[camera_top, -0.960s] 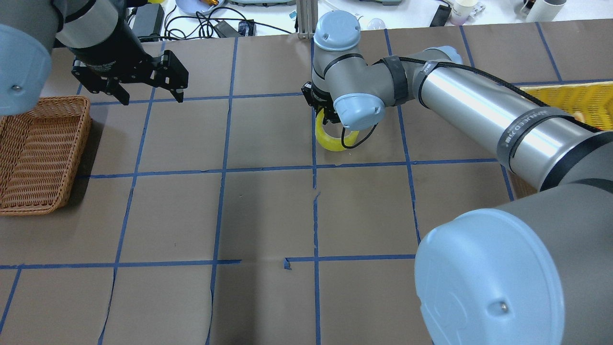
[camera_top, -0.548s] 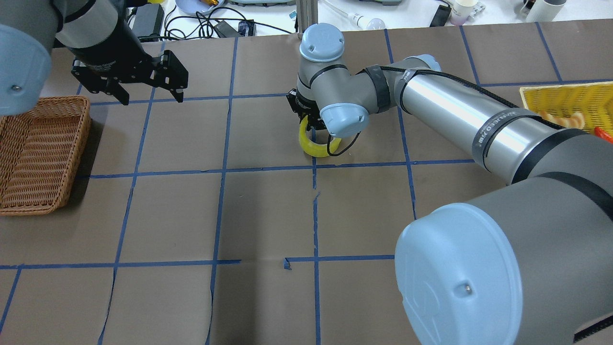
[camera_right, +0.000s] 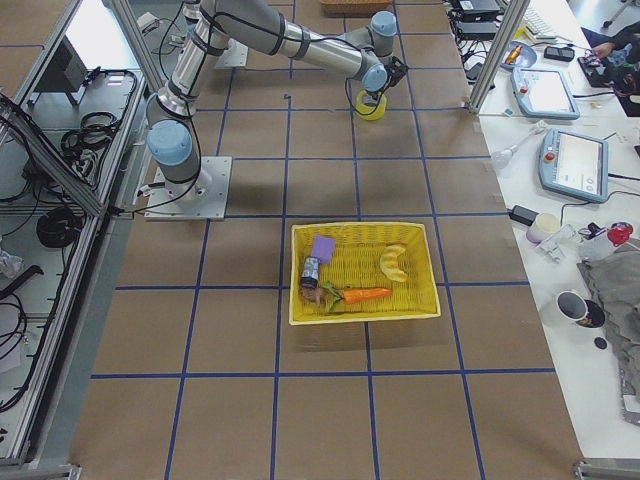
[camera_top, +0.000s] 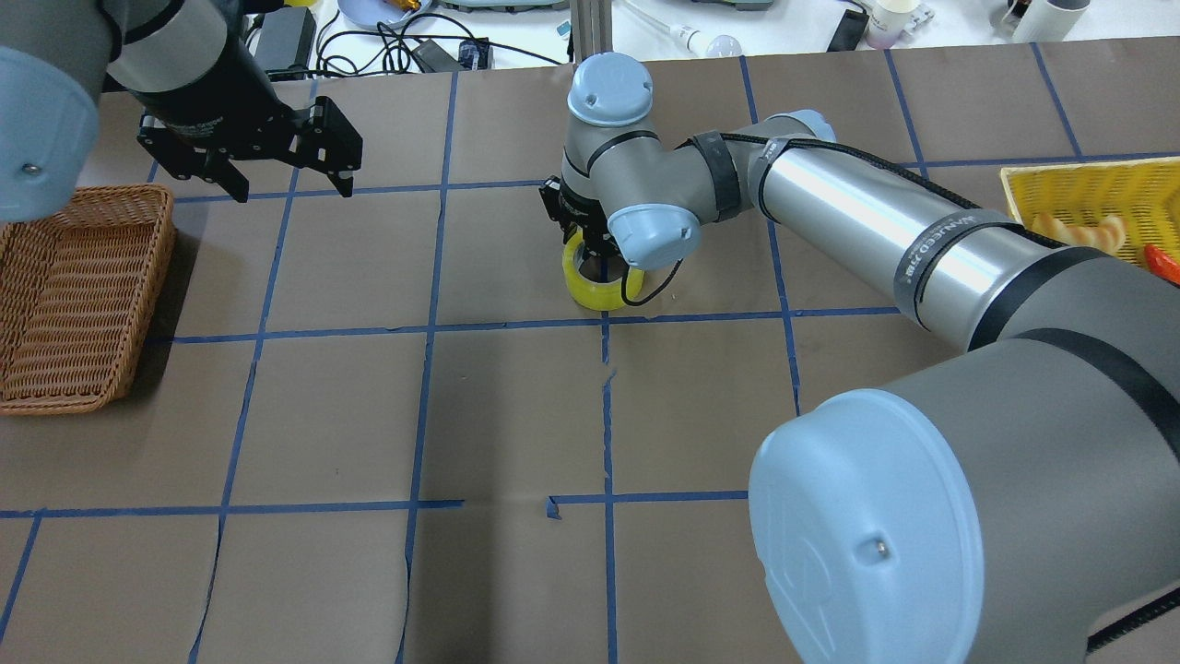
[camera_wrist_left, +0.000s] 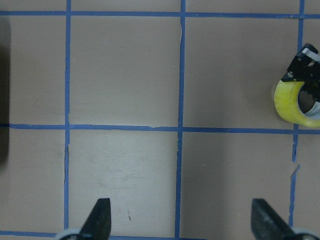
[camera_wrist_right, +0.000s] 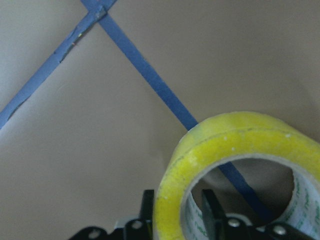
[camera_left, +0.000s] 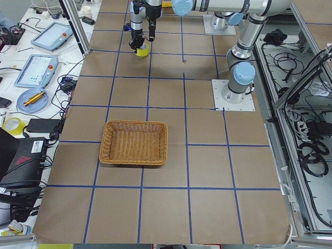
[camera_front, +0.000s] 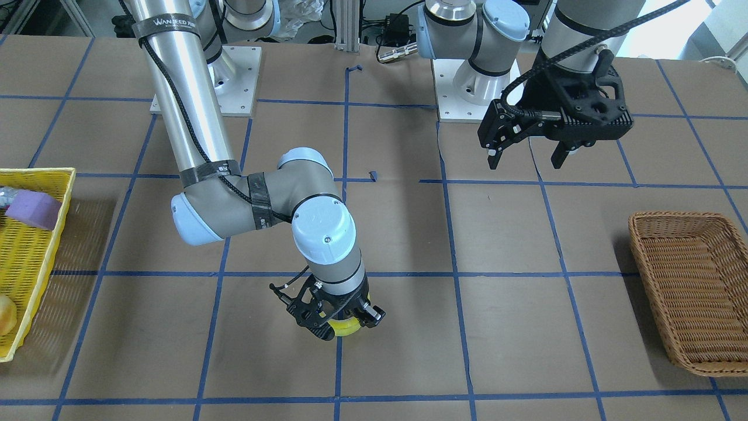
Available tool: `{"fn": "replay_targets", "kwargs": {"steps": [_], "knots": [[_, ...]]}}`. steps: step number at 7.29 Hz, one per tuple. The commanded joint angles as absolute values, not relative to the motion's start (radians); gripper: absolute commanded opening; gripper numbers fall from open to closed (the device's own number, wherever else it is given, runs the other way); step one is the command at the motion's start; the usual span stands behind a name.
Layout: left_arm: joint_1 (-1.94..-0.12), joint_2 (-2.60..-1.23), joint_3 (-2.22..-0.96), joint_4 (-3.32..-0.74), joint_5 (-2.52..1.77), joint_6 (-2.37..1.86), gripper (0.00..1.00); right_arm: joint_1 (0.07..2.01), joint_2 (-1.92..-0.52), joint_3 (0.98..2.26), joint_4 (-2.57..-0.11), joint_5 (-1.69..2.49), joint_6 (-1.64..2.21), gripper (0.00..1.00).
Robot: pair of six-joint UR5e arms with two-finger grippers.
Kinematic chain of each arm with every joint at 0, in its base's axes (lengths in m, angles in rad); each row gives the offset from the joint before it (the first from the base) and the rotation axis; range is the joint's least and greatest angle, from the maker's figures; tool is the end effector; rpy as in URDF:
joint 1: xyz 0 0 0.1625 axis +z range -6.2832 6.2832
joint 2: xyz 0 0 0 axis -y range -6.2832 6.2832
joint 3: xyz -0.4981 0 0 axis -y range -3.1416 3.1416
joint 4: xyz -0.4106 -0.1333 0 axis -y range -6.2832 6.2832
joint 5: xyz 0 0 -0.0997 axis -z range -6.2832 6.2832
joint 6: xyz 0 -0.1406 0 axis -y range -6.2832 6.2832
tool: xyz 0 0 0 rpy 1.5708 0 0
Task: Transfer tape with both arms
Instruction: 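Lower the tape roll onto the table and open the right gripper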
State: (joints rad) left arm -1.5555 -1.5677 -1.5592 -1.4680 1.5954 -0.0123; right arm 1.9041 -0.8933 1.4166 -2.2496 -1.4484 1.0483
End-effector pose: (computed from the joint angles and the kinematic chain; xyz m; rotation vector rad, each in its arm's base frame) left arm -0.1218 -0.5264 0.5387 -0.0452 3.1112 -0.1829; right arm 0.4000 -0.6954 0.2230 1.0184 2.7664 -0.0619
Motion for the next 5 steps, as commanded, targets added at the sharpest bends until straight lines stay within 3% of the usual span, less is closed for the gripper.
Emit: {"fn": "replay_targets", "kwargs": {"steps": [1,3,5], "knots": [[-1.555,-1.568,-1.560,-1.468,1.595,-0.012,1.00,1.901,-0.984,1.414,-2.144,-1.448,1.042,1.00],[-1.555,-1.568,-1.559,-1.468,1.594,-0.012,1.00,1.846,-1.069,1.425,-2.010,-1.491,0.826,1.00],[-1.565,-1.581,-1.560,-1.463,1.597,-0.031,1.00,1.652,-1.194,1.425,-1.793,-1.483,0.549,1.00]]}}
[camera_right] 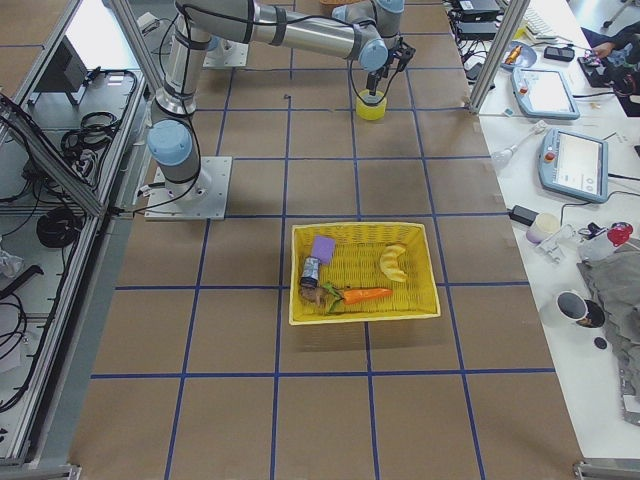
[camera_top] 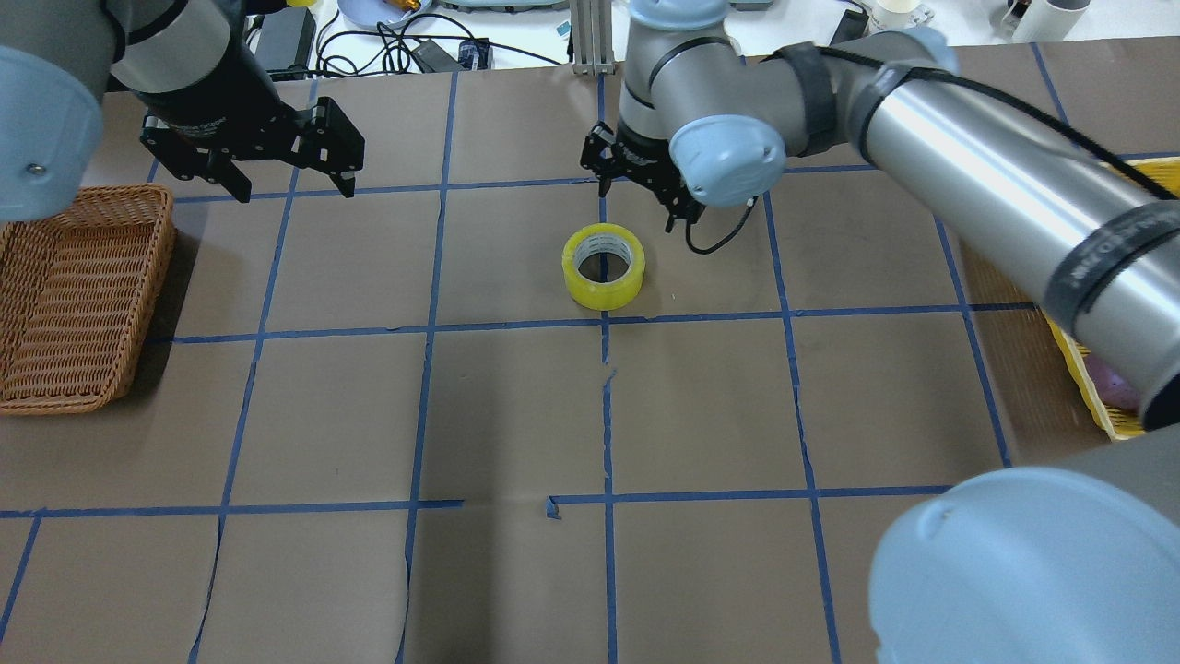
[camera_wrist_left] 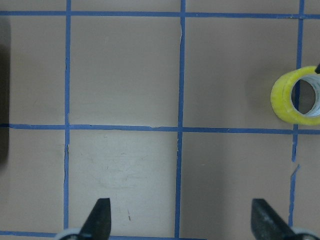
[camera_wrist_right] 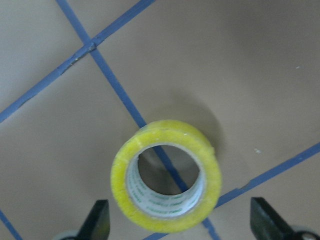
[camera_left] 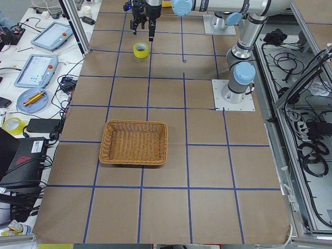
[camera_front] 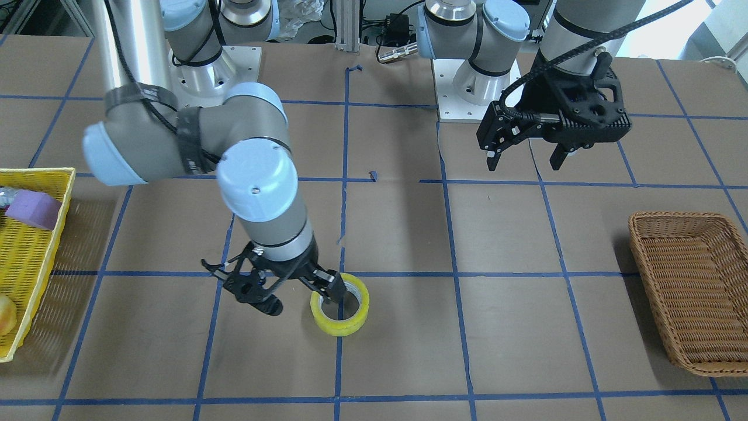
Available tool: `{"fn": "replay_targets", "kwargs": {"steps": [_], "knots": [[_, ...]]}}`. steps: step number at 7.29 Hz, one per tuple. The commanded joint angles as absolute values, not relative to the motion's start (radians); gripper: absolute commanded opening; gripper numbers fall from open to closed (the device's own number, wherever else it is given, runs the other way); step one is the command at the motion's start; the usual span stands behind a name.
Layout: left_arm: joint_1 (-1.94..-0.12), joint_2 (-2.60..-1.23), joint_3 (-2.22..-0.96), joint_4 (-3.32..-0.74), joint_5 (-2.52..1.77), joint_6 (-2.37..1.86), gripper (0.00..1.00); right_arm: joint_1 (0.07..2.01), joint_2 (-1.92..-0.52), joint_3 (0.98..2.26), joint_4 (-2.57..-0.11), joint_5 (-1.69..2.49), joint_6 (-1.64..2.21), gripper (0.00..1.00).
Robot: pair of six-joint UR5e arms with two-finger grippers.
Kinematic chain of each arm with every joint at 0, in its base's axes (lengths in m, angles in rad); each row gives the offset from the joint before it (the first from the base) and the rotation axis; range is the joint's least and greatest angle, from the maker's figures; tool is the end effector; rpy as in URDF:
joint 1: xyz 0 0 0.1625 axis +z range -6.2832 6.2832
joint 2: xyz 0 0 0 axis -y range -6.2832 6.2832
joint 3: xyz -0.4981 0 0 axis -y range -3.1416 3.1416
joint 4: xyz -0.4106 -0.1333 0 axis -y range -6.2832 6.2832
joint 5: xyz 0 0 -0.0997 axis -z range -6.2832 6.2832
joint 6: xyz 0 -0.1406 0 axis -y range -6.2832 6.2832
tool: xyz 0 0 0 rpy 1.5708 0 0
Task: Transfer tape with both arms
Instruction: 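Withdraw the right gripper back toward the yellow basket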
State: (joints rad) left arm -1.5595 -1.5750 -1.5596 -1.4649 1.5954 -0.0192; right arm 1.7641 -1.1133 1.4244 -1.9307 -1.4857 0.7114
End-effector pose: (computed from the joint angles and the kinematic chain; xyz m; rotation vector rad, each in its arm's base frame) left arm -0.1239 -0.5290 0.5350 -0.0496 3.1121 -0.1760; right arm 0.2803 -0.6761 0.3486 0.7766 2.9430 -0.0102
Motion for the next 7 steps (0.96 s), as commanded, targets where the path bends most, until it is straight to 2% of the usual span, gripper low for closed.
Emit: {"fn": "replay_targets", "kwargs": {"steps": [1,4,7], "knots": [[-1.565,-1.580,-1.560,-1.463,1.597,-0.031,1.00,1.567,-1.265,1.433,-1.670,-1.499,0.341,1.00],[-1.562,-1.575,-1.560,-1.463,1.595,-0.028,1.00,1.465,-1.484,1.517,-1.435,-1.595,0.031,1.00],[-1.566,-1.571,-1.559,-1.463,1.598,-0.028,1.00,1.467,-1.500,1.540,-1.433,-1.631,0.034,1.00]]}}
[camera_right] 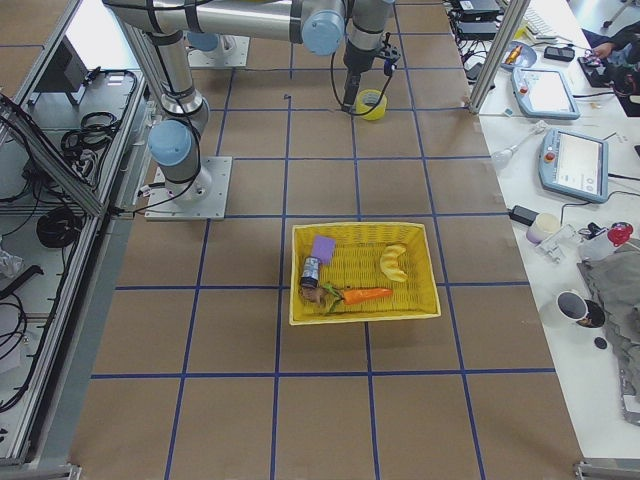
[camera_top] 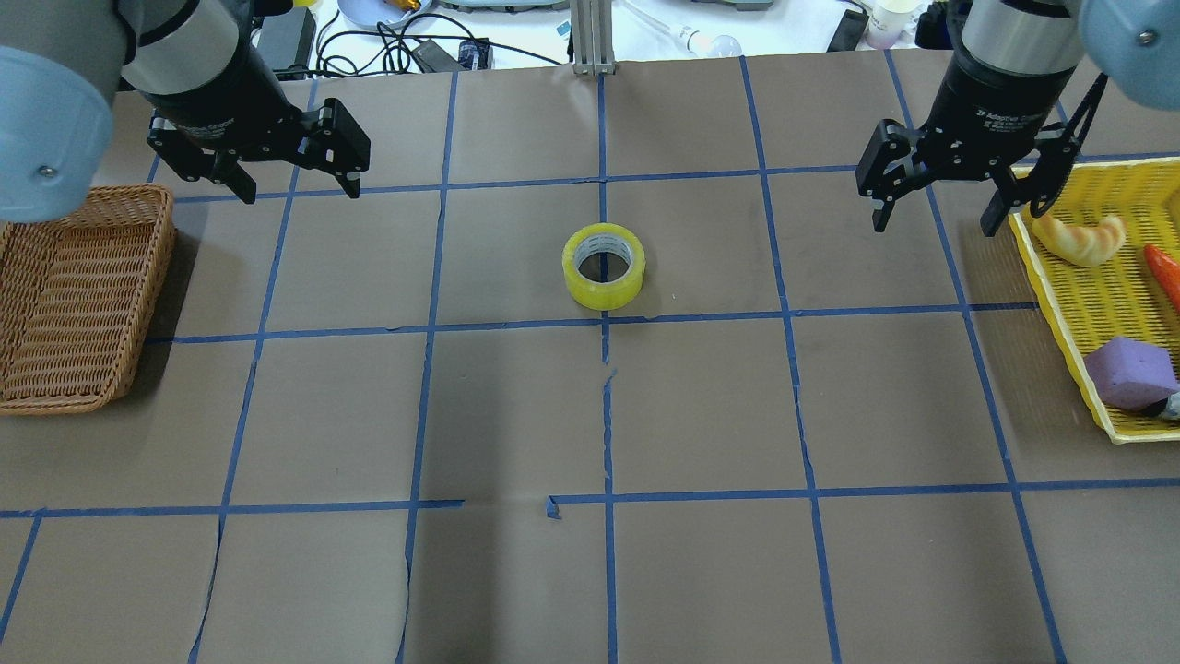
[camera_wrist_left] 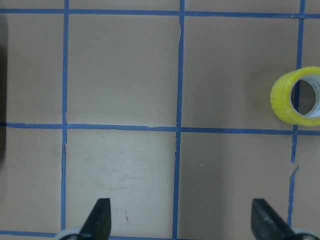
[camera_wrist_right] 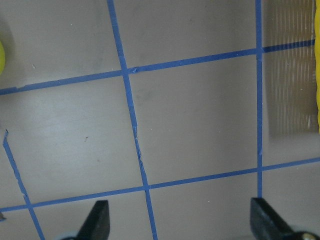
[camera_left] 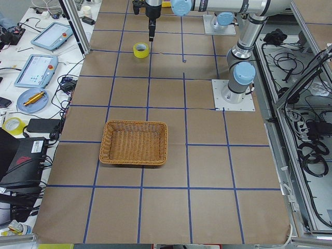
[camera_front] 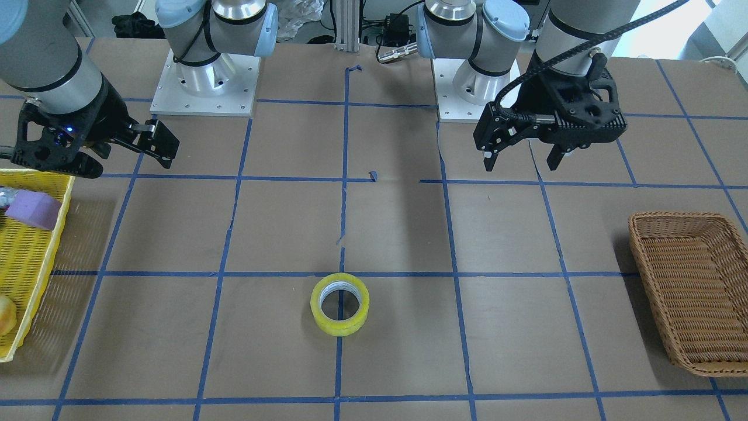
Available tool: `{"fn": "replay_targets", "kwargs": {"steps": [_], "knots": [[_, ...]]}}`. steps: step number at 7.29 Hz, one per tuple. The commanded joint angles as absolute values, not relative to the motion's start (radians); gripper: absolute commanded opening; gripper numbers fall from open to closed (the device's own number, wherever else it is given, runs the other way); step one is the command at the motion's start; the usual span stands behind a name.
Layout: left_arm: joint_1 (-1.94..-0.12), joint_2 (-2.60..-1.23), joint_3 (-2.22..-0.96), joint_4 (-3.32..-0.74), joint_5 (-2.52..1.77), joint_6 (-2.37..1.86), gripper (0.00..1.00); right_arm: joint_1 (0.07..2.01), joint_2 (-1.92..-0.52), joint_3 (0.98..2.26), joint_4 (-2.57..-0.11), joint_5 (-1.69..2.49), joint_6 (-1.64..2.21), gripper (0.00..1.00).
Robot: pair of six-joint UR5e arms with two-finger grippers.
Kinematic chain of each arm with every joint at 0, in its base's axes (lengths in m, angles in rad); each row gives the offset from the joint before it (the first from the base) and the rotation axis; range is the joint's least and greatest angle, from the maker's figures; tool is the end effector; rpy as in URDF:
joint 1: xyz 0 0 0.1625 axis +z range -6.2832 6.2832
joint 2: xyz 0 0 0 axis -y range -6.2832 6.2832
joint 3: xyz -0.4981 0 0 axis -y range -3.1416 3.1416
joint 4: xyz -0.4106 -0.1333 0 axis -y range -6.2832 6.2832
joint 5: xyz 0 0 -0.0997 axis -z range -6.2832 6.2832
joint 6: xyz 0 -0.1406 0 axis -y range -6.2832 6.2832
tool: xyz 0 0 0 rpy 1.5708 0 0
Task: Transfer tape with both arms
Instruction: 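Withdraw the right gripper back toward the yellow basket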
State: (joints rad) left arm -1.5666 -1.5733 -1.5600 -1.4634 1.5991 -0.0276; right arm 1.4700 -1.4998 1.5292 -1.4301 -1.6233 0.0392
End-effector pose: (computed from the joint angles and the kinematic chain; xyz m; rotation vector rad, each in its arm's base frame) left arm -0.1271 -0.5276 0.5359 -0.0520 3.1090 -0.1806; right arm 0.0729 -0.5303 0.4920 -0.2088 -3.0761 -0.2652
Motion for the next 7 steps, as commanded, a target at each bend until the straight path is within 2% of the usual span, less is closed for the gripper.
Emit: {"fn": "replay_targets", "kwargs": {"steps": [1,5,7], "knots": [[-1.566,-1.571,-1.560,-1.463,1.598,-0.028,1.00,1.468,-1.499,1.540,-1.484,-1.628,0.032,1.00],[-1.563,-1.584,-1.562,-1.462,1.598,-0.031,1.00,1.562,-1.525,1.549,-1.514,-1.635,0.081,1.00],[-1.569,-1.676,-1.566,-1.313,1.500,-0.127,1.00,1.571,-1.523,1.548,-1.578,-1.554,0.138,1.00]]}}
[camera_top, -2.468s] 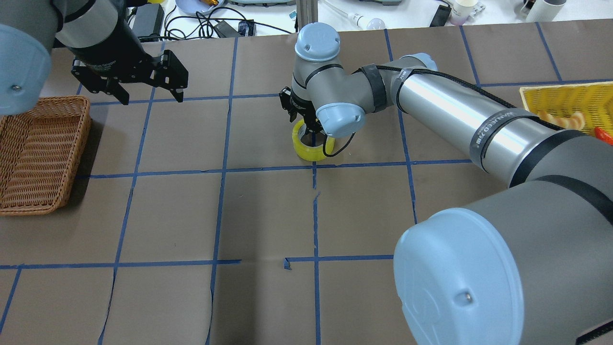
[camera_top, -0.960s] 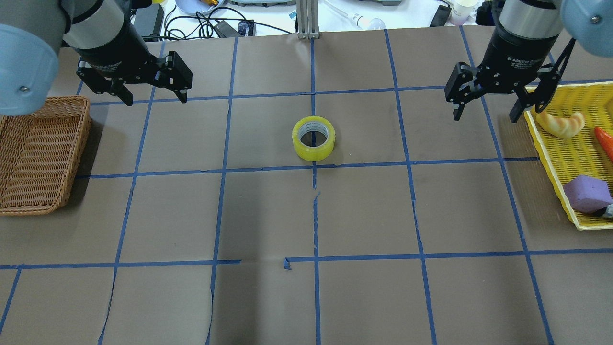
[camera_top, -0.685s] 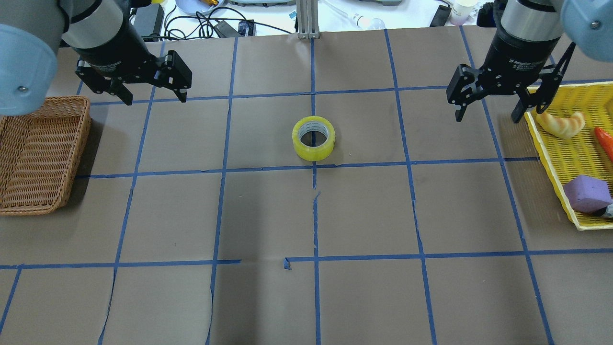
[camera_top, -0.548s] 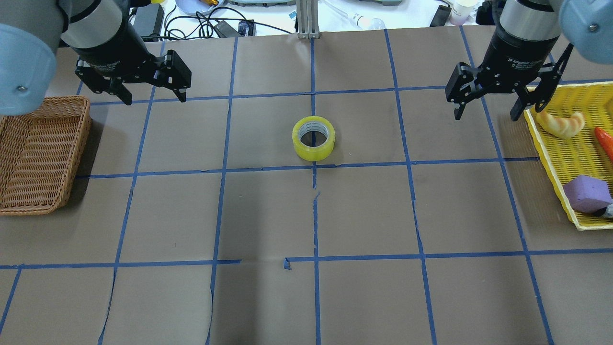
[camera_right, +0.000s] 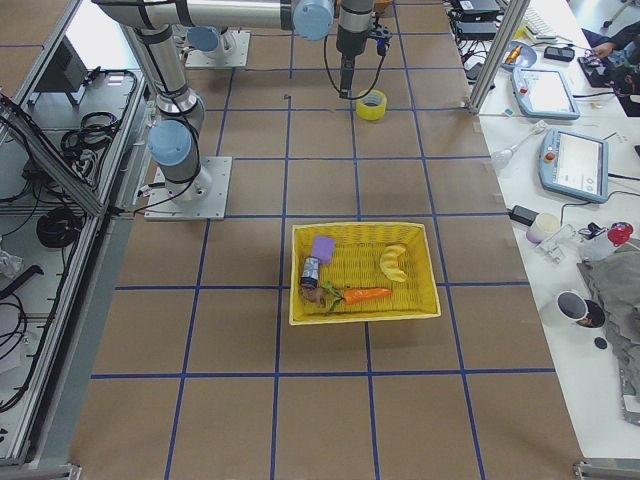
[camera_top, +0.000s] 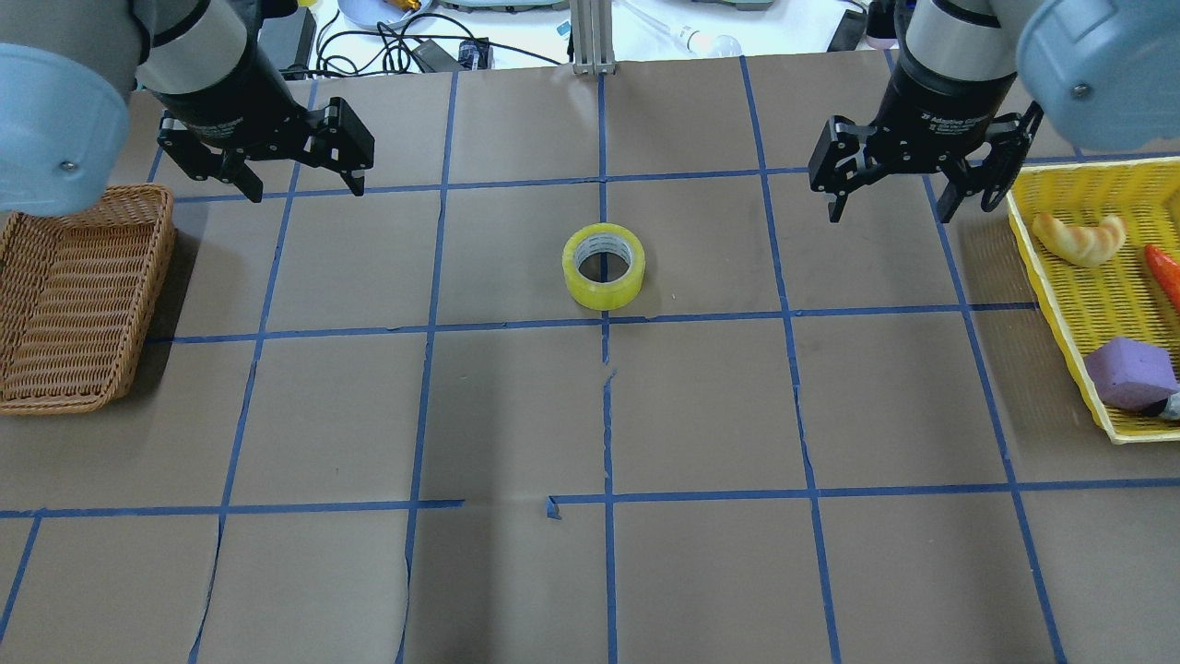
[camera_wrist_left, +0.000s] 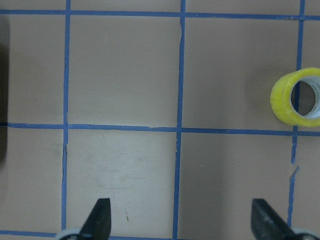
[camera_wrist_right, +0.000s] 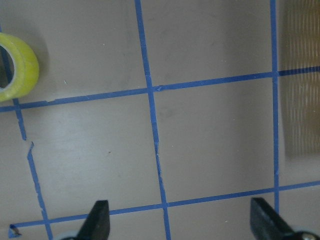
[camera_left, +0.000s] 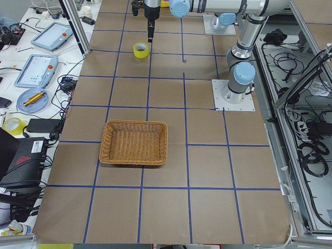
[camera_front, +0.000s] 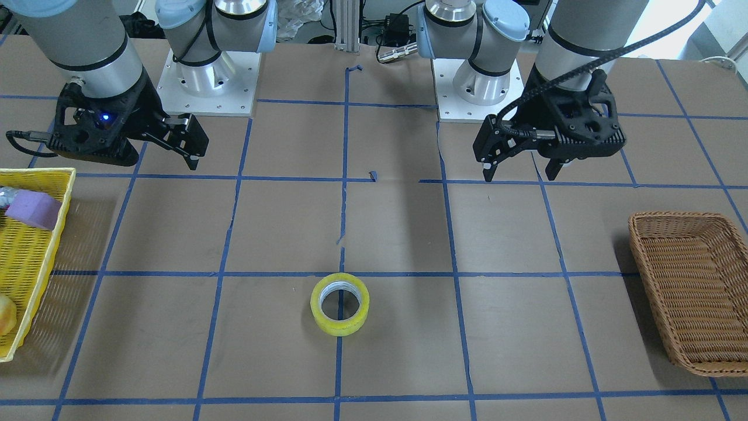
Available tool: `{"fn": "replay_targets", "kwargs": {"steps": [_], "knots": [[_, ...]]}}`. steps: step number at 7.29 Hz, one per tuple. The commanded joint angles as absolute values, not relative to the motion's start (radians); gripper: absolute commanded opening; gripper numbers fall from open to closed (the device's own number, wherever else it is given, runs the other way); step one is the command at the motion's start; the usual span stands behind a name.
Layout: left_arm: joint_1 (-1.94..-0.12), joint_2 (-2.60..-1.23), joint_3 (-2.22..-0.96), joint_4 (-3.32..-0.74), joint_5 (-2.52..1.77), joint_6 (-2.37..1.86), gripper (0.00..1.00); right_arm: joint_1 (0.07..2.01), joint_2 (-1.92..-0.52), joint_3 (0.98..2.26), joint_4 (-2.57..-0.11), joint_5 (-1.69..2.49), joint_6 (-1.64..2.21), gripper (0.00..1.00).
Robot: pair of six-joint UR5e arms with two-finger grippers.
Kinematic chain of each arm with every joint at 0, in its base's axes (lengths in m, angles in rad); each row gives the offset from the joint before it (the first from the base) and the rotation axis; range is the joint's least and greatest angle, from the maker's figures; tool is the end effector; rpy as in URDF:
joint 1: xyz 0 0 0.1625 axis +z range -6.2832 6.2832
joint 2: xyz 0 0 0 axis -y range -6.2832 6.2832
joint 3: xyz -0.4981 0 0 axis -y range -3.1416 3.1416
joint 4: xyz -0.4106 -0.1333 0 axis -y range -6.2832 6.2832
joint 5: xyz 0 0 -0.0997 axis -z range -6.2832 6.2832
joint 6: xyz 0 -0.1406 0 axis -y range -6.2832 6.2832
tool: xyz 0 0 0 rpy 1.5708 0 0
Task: Transfer tape with both arms
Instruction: 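Reach the left gripper to the tape roll and grasp it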
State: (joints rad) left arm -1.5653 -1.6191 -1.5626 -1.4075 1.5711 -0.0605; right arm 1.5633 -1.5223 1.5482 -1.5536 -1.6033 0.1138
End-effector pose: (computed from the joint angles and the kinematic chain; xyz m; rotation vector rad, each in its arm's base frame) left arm -0.1302 -0.5513 0.5163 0.1034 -3.1309 0.1931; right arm 0.1248 -0.5291 0.5047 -0.1872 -3.1005 -0.0642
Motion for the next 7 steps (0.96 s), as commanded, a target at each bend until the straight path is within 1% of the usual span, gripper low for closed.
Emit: {"fn": "replay_targets", "kwargs": {"steps": [1,3,5,7], "knots": [[-1.594,-1.743,-1.574,-1.251,1.405,-0.182,1.00,1.572,-1.531,1.548,-1.577,-1.534,0.121,1.00],[-1.707,-1.877,-1.574,-1.084,1.408,-0.298,1.00,1.572,-1.545,1.549,-1.568,-1.534,-0.027,1.00],[-1.765,-2.041,-1.572,-0.891,1.411,-0.337,1.00,1.571,-1.555,1.549,-1.565,-1.536,-0.055,1.00],[-1.819,-2.159,-1.563,-0.826,1.517,-0.354,1.00,1.572,-1.554,1.569,-1.566,-1.551,-0.052,1.00]]}}
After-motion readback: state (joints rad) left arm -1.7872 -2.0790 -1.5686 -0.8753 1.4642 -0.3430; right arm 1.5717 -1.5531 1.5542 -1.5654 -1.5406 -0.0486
